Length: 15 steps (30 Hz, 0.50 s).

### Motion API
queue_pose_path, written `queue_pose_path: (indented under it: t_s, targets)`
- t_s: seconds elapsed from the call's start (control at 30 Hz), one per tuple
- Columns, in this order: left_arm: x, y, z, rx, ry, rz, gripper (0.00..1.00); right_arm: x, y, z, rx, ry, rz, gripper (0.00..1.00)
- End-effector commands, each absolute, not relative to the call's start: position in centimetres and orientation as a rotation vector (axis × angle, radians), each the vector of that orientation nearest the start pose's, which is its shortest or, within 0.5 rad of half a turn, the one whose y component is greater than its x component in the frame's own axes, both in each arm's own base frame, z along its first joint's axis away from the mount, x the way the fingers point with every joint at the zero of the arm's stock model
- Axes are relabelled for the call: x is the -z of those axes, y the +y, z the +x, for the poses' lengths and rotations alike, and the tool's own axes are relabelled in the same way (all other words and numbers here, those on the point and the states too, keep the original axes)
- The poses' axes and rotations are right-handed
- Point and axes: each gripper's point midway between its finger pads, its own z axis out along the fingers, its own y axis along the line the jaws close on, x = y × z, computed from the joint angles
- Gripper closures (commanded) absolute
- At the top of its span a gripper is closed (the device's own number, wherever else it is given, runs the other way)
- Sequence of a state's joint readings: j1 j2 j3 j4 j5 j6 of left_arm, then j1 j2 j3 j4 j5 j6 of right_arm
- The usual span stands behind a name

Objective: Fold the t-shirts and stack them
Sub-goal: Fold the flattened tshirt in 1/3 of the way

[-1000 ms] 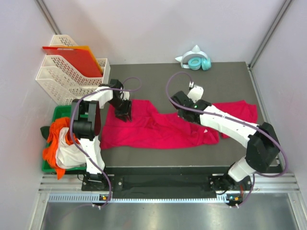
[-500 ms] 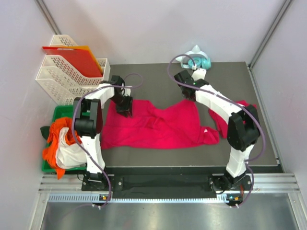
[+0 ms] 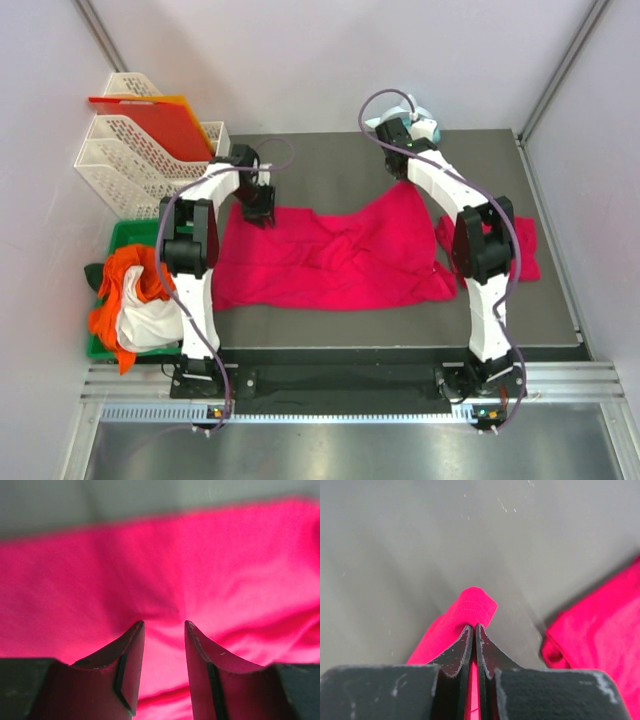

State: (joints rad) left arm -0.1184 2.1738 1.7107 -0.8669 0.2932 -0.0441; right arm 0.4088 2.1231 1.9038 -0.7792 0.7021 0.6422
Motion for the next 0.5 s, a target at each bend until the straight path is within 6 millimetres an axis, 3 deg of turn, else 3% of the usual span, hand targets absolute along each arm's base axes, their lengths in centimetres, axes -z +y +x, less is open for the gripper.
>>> queue_pose_path:
  t_s: [0.0,0.17,0.47]
  targets:
    - [-4.2,-8.0,47.1,0.373,2.787,0.036,0.57,-16.0,10.3,52.6,0.379,2.184,0.514,1.00]
    - [-5.0,-5.9,49.9,0.251,2.715,-0.055,0.56,-16.4,10.9,53.7,0.353,2.171,0.484,1.00]
    - [-5.4,-0.1,51.5,-0.020,2.639,-0.228,0.54,-15.8,11.2,53.5,0.334,2.182,0.464,1.00]
